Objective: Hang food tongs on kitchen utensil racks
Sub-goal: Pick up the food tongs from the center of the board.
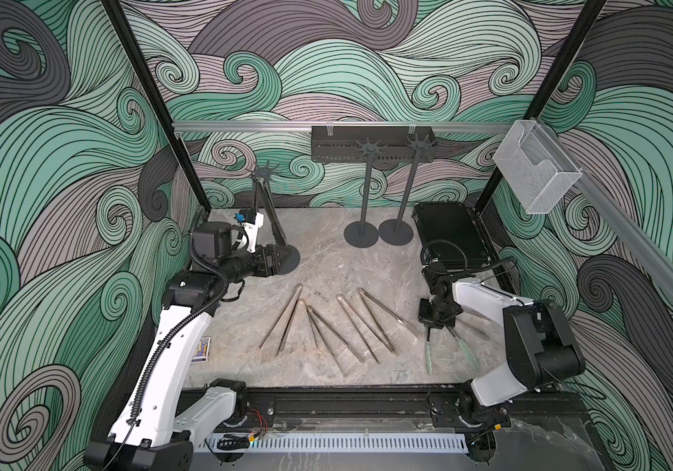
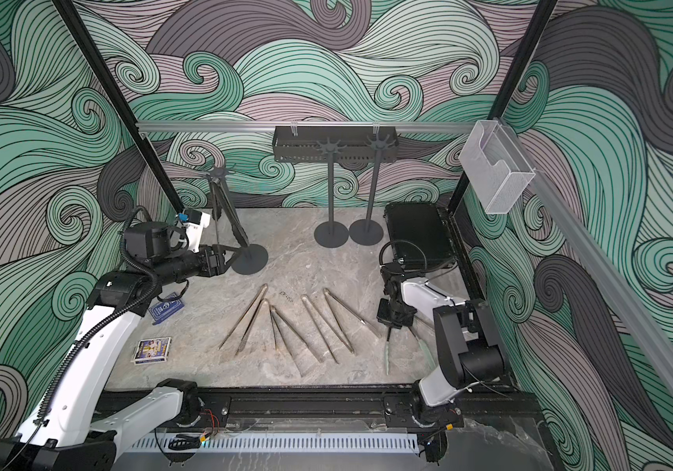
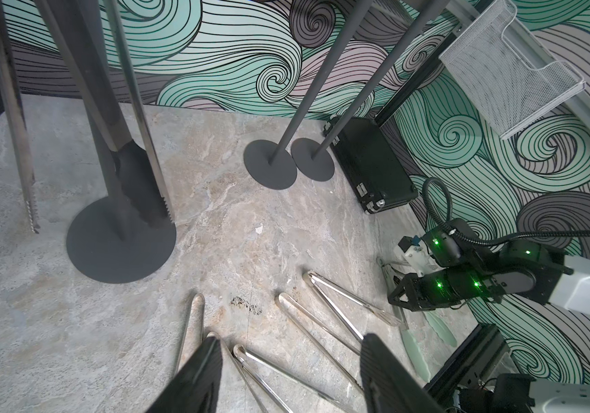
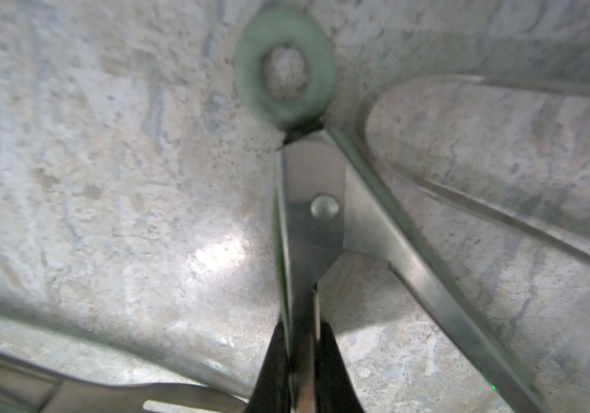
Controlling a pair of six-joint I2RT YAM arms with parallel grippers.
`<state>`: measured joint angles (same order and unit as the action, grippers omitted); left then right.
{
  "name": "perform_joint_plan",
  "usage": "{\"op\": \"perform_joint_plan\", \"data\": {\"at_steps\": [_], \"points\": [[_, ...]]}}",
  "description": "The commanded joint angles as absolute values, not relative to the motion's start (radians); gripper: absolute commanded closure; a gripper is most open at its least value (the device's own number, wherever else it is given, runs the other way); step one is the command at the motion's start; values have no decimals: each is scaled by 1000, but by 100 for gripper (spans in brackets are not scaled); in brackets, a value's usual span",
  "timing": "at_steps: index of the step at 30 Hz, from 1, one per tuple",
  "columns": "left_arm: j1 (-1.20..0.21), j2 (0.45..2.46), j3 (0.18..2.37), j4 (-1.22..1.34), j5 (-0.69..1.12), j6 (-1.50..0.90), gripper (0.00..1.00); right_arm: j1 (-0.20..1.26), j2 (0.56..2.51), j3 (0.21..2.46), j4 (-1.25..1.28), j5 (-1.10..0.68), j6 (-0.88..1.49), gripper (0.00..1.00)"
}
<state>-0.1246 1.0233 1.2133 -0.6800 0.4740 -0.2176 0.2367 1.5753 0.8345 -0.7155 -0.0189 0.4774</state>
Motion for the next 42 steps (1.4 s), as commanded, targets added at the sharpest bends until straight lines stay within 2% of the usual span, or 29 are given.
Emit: {"op": "perform_joint_plan", "data": {"at_steps": [1, 4, 7, 10, 13, 17, 19, 27, 33, 42], "points": [[-126, 1012, 1258, -698, 487, -194, 38, 254, 1574, 903, -735, -39, 419, 100], [-126, 1006, 1261, -688, 543, -172, 38, 261, 1496, 973, -802, -41, 348, 100], [-126, 994, 1259, -650, 668, -161, 38, 268, 1376, 1060, -845, -137, 246, 100], [-126, 980, 1244, -564, 797, -184, 39, 273, 1268, 1158, -851, -374, 150, 100], [-129, 971, 1220, -453, 910, -204, 41, 276, 1215, 1252, -808, -683, 126, 100], [-146, 980, 1225, -356, 1020, -206, 42, 302, 1177, 1293, -527, -1040, 296, 100], [-170, 988, 1232, -333, 1038, -184, 43, 331, 1172, 1301, -345, -1129, 427, 100], [-381, 1084, 1290, -321, 965, -49, 45, 505, 1243, 1416, 110, -1232, 738, 100], [-478, 1118, 1301, -282, 851, 0, 45, 542, 1279, 1480, 166, -1245, 798, 100], [-559, 1160, 1330, -185, 830, -11, 45, 587, 1323, 1492, 259, -1253, 895, 100]]}}
